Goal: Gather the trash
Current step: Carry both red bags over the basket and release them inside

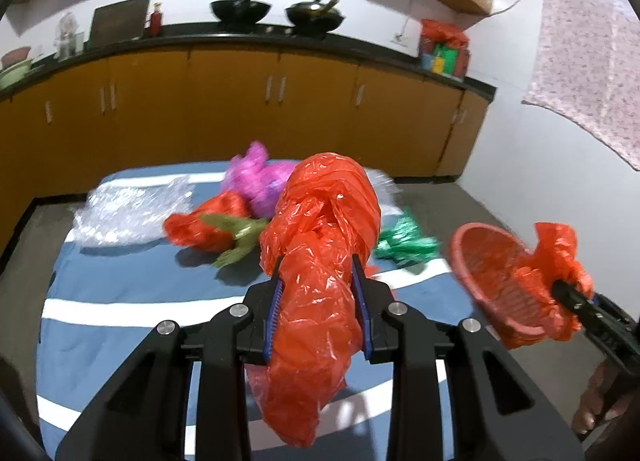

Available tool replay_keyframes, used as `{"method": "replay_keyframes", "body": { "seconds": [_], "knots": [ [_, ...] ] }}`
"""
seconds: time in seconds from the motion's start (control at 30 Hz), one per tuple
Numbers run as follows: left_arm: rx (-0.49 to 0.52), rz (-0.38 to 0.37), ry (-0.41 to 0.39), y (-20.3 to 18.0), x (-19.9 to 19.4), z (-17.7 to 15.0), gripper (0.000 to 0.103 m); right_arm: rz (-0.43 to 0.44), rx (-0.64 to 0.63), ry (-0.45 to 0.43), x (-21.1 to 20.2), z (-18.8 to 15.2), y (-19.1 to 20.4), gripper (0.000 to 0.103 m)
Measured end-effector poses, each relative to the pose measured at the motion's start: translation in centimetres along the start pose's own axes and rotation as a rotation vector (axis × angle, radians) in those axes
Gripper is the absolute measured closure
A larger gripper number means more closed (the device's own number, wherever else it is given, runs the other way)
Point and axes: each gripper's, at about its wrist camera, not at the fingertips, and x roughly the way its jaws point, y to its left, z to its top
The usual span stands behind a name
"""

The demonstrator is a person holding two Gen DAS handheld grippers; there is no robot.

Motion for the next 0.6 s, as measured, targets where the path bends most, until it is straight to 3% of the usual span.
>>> {"method": "replay_keyframes", "body": {
  "seconds": [0.37,0.6],
  "knots": [
    [0.094,-0.158,0.0,-8.8,1.0,0.8,0.072,-0.123,0.067,-0.029,-2.0,0.5,-5.1,0.06],
    [0.157,-0.215,0.02,-13.9,3.2,0.4,0.072,-0.199,0.113,-0.034,-1.9,0.9,-8.3,0.06]
  ]
}}
